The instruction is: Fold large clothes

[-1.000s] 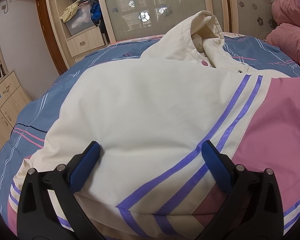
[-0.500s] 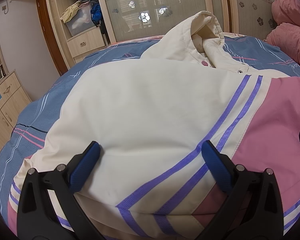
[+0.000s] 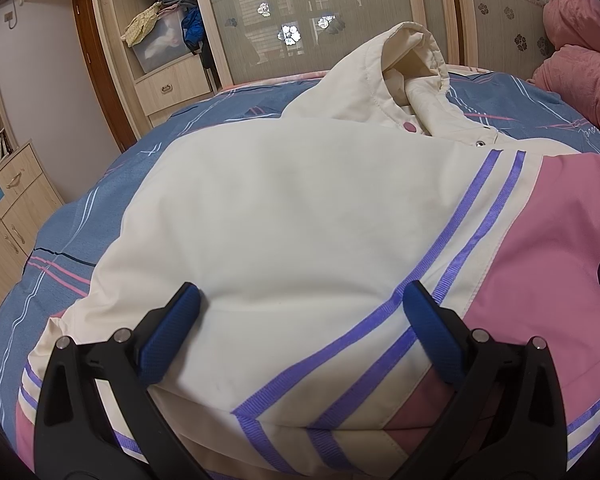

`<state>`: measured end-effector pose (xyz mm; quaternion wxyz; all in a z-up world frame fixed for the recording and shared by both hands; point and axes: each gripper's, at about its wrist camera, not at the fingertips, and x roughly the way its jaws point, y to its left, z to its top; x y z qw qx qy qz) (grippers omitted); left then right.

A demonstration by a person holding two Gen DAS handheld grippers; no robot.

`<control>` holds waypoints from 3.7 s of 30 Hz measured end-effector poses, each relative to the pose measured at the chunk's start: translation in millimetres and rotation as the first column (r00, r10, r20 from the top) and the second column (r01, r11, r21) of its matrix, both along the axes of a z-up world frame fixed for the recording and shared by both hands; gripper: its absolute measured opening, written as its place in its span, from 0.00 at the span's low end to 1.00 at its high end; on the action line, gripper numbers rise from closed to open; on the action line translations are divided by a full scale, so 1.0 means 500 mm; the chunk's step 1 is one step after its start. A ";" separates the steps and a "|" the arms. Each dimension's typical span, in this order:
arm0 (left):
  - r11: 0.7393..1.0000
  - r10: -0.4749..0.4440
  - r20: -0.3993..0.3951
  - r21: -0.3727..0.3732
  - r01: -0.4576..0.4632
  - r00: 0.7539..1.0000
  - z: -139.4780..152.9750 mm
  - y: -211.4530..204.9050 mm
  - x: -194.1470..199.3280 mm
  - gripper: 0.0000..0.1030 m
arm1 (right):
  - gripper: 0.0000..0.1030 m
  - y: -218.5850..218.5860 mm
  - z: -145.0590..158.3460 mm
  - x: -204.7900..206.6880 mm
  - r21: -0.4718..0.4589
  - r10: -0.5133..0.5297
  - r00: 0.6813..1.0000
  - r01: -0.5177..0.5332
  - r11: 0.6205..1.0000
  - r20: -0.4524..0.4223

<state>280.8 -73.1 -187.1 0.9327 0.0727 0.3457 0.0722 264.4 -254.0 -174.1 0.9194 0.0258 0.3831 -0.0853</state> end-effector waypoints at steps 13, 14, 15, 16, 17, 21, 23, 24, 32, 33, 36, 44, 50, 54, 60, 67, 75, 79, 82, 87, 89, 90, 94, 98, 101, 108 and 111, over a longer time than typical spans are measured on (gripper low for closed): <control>1.000 0.001 0.001 0.002 -0.001 1.000 0.000 -0.001 0.001 0.98 | 0.92 -0.034 -0.007 -0.001 0.032 -0.081 0.997 0.081 0.996 -0.013; 1.000 0.001 0.001 0.001 -0.001 1.000 0.000 0.000 0.002 0.98 | 0.92 -0.033 -0.005 -0.004 0.031 -0.079 0.997 0.079 0.996 -0.009; 1.000 0.001 0.001 0.002 -0.001 1.000 0.001 0.000 0.002 0.98 | 0.93 -0.033 -0.005 -0.003 0.032 -0.078 0.997 0.078 0.996 -0.009; 1.000 0.001 0.001 0.003 -0.001 1.000 0.001 0.000 0.003 0.98 | 0.94 -0.035 -0.006 -0.003 0.037 -0.076 0.997 0.076 0.996 -0.012; 1.000 0.001 0.002 0.006 -0.001 1.000 0.001 0.000 0.003 0.98 | 0.94 -0.039 -0.005 -0.001 0.040 -0.074 0.997 0.075 0.996 -0.015; 1.000 0.001 0.002 0.004 -0.001 1.000 0.000 0.000 0.002 0.98 | 0.94 -0.040 -0.004 0.000 0.040 -0.072 0.997 0.072 0.997 -0.014; 1.000 0.001 0.002 0.004 -0.001 1.000 0.000 0.001 0.003 0.98 | 0.94 -0.039 -0.004 -0.002 0.042 -0.072 0.997 0.072 0.996 -0.015; 1.000 0.001 0.002 0.004 -0.001 1.000 0.000 0.000 0.002 0.98 | 0.94 -0.040 -0.004 0.000 0.042 -0.071 0.997 0.072 0.997 -0.015; 1.000 0.001 0.002 0.004 -0.001 1.000 0.000 0.002 0.004 0.98 | 0.94 -0.040 -0.004 -0.001 0.040 -0.072 0.997 0.072 0.997 -0.015; 1.000 0.001 0.003 0.004 -0.001 1.000 0.001 0.002 0.003 0.98 | 0.94 -0.040 -0.004 0.000 0.040 -0.072 0.997 0.072 0.997 -0.015; 1.000 0.001 0.003 0.005 -0.001 1.000 0.001 0.001 0.003 0.98 | 0.94 -0.039 -0.004 -0.001 0.039 -0.071 0.997 0.072 0.997 -0.016; 1.000 0.001 0.004 0.005 -0.001 1.000 0.000 0.001 0.002 0.98 | 0.95 -0.039 -0.004 0.002 0.038 -0.071 0.997 0.072 0.997 -0.016; 1.000 0.001 0.004 0.006 -0.001 1.000 0.000 0.001 0.002 0.98 | 0.95 -0.038 -0.004 0.002 0.038 -0.072 0.997 0.072 0.997 -0.016; 1.000 0.000 0.004 0.006 0.000 1.000 0.000 0.001 0.002 0.98 | 0.95 -0.038 -0.004 0.002 0.037 -0.072 0.997 0.073 0.997 -0.017; 1.000 0.001 0.005 0.006 -0.001 1.000 -0.001 0.000 0.001 0.98 | 0.95 -0.037 -0.002 0.002 0.042 -0.074 0.997 0.074 0.996 -0.009; 1.000 0.000 0.005 0.006 0.000 1.000 0.001 0.002 0.003 0.98 | 0.95 -0.029 0.054 -0.051 0.023 -0.109 0.977 0.106 0.994 0.185; 0.999 0.048 0.092 0.019 -0.050 0.995 0.063 0.005 -0.022 0.98 | 0.95 -0.024 -0.010 -0.002 0.019 -0.065 0.998 0.065 0.998 -0.023; 1.000 -0.019 0.100 -0.018 0.021 0.995 0.100 -0.002 -0.017 0.98 | 0.96 -0.025 -0.011 -0.007 0.021 -0.063 0.998 0.063 0.998 -0.030; 1.000 -0.022 -0.001 0.013 0.022 1.000 0.064 -0.006 0.022 0.98 | 0.96 -0.023 -0.011 -0.007 0.020 -0.062 0.998 0.063 0.998 -0.031; 0.999 -0.026 -0.046 -0.033 0.024 0.999 0.008 0.016 0.048 0.98 | 0.97 -0.021 -0.014 0.009 0.018 -0.056 0.998 0.057 0.998 -0.033; 1.000 -0.024 -0.042 -0.021 0.023 0.999 0.007 0.018 0.055 0.98 | 0.97 -0.022 -0.014 0.012 0.019 -0.055 0.998 0.056 0.998 -0.035; 1.000 -0.024 -0.042 -0.020 0.023 0.999 0.007 0.019 0.058 0.98 | 0.98 -0.021 -0.014 0.011 0.019 -0.055 0.998 0.056 0.998 -0.034; 1.000 -0.022 -0.034 -0.018 0.022 0.999 0.008 0.029 0.068 0.98 | 0.98 -0.021 -0.014 0.013 0.020 -0.055 0.998 0.055 0.998 -0.034; 1.000 -0.020 -0.027 -0.015 0.020 0.999 0.007 0.028 0.068 0.98 | 0.98 -0.020 -0.014 0.013 0.017 -0.056 0.998 0.057 0.998 -0.035; 1.000 -0.018 -0.020 -0.015 0.018 1.000 0.001 0.008 0.044 0.98 | 0.98 -0.020 -0.014 0.012 0.017 -0.056 0.998 0.057 0.998 -0.035; 1.000 -0.009 -0.016 0.001 0.009 1.000 0.009 -0.002 0.026 0.98 | 0.99 -0.017 -0.016 0.016 0.006 -0.055 0.998 0.056 0.998 -0.035; 0.999 0.034 0.080 0.029 -0.036 0.996 0.037 -0.006 -0.008 0.98 | 0.99 -0.016 -0.016 0.015 0.008 -0.055 0.998 0.055 0.998 -0.036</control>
